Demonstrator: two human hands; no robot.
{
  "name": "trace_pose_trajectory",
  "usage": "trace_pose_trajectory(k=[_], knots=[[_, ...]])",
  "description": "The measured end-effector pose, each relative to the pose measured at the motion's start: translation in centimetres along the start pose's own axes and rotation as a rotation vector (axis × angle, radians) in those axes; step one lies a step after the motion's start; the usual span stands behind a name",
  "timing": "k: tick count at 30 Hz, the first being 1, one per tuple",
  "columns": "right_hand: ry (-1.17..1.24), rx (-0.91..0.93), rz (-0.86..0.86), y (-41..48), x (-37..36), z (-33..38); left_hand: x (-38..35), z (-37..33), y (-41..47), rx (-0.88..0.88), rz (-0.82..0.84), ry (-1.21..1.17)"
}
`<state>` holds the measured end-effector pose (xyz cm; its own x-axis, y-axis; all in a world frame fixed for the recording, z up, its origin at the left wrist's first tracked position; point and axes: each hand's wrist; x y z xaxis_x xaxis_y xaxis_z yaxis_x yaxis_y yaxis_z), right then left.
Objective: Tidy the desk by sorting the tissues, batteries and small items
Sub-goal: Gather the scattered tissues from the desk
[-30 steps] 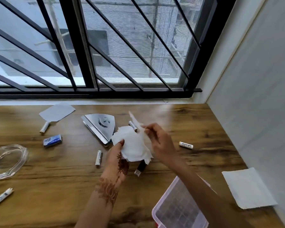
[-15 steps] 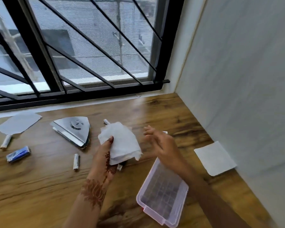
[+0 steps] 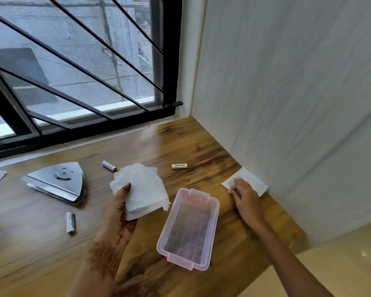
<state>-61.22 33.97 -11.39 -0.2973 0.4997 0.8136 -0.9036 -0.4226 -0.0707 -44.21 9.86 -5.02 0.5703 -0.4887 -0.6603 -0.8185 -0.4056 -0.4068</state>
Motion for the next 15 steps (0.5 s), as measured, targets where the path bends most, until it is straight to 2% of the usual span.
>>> trace_pose_trajectory(k=[3,6,9,15], knots=[[0.072,-0.043,-0.1,0.1,0.0,1.2,0.2,0.0,-0.5,0.006,-0.011,0.029],[0.305,-0.106,-0.198,0.0,0.5,4.0,0.6,0.0,-1.3,0.015,0.006,-0.006],[0.495,-0.042,-0.223,-0.6,0.9,8.3,1.2,-0.6,-2.2,-0.003,-0.006,-0.018],[0.817,0.148,-0.012,-4.4,-1.3,19.0,2.2,-2.4,-4.7,-0.144,-0.046,-0.028]])
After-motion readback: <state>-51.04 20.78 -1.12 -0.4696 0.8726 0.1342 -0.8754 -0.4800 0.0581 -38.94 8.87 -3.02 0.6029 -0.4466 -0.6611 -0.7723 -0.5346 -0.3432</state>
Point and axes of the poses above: each hand's wrist, its own y-axis towards the middle knuckle, its own x-axis out of the back of the hand, z = x × y, and after that the axes turned 9 degrees about z, right-handed
